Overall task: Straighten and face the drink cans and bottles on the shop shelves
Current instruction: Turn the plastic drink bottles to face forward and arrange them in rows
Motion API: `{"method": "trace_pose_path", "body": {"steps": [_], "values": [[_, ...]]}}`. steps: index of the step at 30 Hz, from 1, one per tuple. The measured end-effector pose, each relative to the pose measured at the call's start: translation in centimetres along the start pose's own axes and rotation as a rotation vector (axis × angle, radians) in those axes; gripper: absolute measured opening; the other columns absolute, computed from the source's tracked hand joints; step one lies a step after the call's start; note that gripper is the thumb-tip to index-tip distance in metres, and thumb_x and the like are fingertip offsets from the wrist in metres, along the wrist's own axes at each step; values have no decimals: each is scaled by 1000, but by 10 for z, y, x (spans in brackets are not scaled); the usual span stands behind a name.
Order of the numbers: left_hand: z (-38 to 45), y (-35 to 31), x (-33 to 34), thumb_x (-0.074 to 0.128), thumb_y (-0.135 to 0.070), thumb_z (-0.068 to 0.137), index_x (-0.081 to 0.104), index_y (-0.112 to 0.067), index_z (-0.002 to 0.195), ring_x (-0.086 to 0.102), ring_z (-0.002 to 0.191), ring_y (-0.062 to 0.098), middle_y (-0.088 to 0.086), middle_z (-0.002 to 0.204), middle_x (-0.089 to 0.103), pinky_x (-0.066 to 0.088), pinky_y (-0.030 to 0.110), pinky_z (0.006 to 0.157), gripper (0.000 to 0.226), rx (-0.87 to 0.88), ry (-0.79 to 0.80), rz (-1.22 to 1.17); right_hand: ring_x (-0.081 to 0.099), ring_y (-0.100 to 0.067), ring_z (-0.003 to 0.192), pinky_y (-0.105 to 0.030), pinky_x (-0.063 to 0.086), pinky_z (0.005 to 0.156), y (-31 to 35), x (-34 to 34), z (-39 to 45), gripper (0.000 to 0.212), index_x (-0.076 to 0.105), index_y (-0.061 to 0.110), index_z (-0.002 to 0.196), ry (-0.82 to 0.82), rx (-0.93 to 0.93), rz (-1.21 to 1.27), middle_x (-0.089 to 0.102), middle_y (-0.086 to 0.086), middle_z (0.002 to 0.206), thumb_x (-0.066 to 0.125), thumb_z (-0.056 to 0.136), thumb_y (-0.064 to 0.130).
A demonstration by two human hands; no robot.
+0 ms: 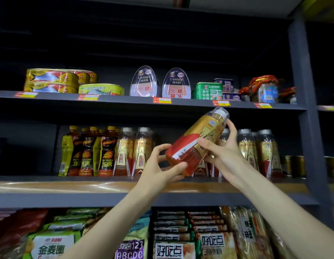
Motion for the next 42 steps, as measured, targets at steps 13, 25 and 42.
{"method": "trace_pose_path", "body": {"steps": [13, 25, 42], "values": [[3, -20, 2, 77, -28, 72, 33, -39, 126, 53, 107, -2, -12, 126, 45, 52, 17, 79, 70, 173, 19, 463, 66, -33, 96, -49, 58, 69, -25, -17, -8, 63, 45, 15, 129, -130, 231, 221, 63, -15, 113, 74, 73, 13], [5, -26, 15, 76, -26, 74, 31, -37, 136, 52, 113, 11, -5, 128, 45, 51, 32, 93, 77, 250, 51, 677, 67, -32, 85, -45, 60, 63, -15, -16, -8, 56, 51, 13, 119, -202, 273, -43, 63, -14, 107, 80, 73, 23], [6, 11, 6, 74, -15, 68, 49, -30, 122, 68, 97, 25, 14, 118, 56, 58, 33, 73, 61, -307, 194, -31, 56, -19, 109, -42, 54, 80, 7, 7, -2, 103, 17, 48, 144, -13, 38, -188, 49, -2, 130, 76, 73, 1]]}}
Point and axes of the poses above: each hand's wrist, its own z-axis towards the middle knuckle, its own x-axis out of the palm, y = z × x, the point moved 10 cm from there along z, towards the middle knuckle
